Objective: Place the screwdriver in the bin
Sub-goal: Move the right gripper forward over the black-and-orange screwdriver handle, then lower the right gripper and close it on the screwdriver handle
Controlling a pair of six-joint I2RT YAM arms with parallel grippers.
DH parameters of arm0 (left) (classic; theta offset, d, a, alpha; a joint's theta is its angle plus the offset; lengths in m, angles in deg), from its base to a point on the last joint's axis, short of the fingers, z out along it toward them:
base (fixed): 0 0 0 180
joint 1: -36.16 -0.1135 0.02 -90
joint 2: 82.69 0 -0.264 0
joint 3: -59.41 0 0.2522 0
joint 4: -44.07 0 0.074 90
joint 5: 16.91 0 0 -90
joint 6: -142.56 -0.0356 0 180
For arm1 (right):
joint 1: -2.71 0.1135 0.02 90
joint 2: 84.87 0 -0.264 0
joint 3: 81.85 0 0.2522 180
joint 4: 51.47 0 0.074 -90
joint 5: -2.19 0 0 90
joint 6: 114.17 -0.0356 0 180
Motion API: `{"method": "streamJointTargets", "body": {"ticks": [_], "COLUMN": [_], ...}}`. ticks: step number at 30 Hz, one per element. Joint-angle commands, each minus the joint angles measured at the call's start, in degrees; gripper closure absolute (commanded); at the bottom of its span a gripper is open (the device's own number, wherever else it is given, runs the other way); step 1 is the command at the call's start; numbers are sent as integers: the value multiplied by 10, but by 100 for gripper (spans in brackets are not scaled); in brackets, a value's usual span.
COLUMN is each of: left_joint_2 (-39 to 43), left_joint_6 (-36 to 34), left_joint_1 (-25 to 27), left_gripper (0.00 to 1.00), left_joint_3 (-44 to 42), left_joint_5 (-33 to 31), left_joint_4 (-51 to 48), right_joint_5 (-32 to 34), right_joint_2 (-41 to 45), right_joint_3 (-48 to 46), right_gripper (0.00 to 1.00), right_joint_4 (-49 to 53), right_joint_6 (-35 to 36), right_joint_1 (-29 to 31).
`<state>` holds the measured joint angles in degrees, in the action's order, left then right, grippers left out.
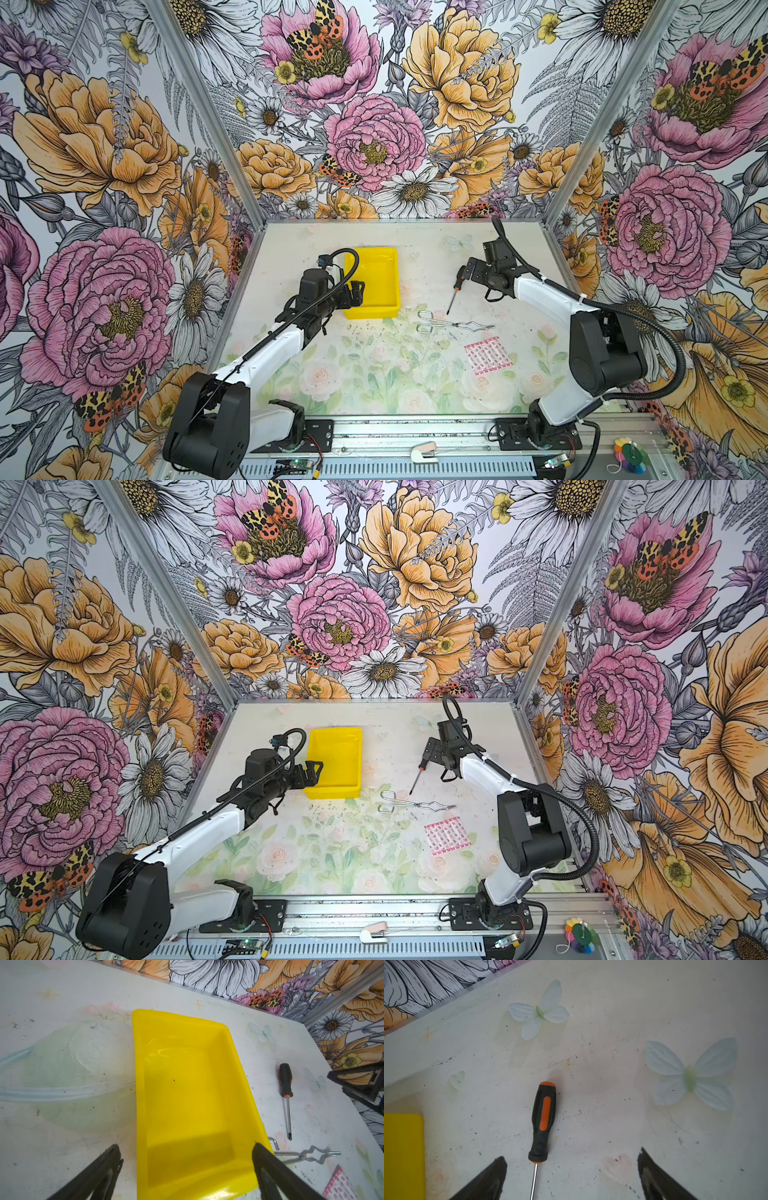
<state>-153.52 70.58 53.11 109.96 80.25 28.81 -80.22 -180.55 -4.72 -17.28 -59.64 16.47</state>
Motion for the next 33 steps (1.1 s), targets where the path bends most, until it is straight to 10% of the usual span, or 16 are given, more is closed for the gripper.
{"method": "streamJointTargets", "body": {"ticks": [1, 26, 33], "left_joint_2": [-12, 25, 48], "left_joint_6": [13, 30, 44], "left_joint_1": [16, 26, 5], "left_gripper": [1, 1, 1], "left_joint_3": [22, 10, -10], "left_joint_5": [28, 7, 2], "left_joint_4": [13, 6, 7], "right_joint_5": [-15, -16, -17], "right_joint_2": [-36, -196, -208], "right_joint_3": [41, 126, 126], "right_gripper": [1, 40, 76], "right_joint_4": [6, 24, 24], "right_joint_6": [-23, 3, 8], "right_joint_1": [10, 21, 27]}}
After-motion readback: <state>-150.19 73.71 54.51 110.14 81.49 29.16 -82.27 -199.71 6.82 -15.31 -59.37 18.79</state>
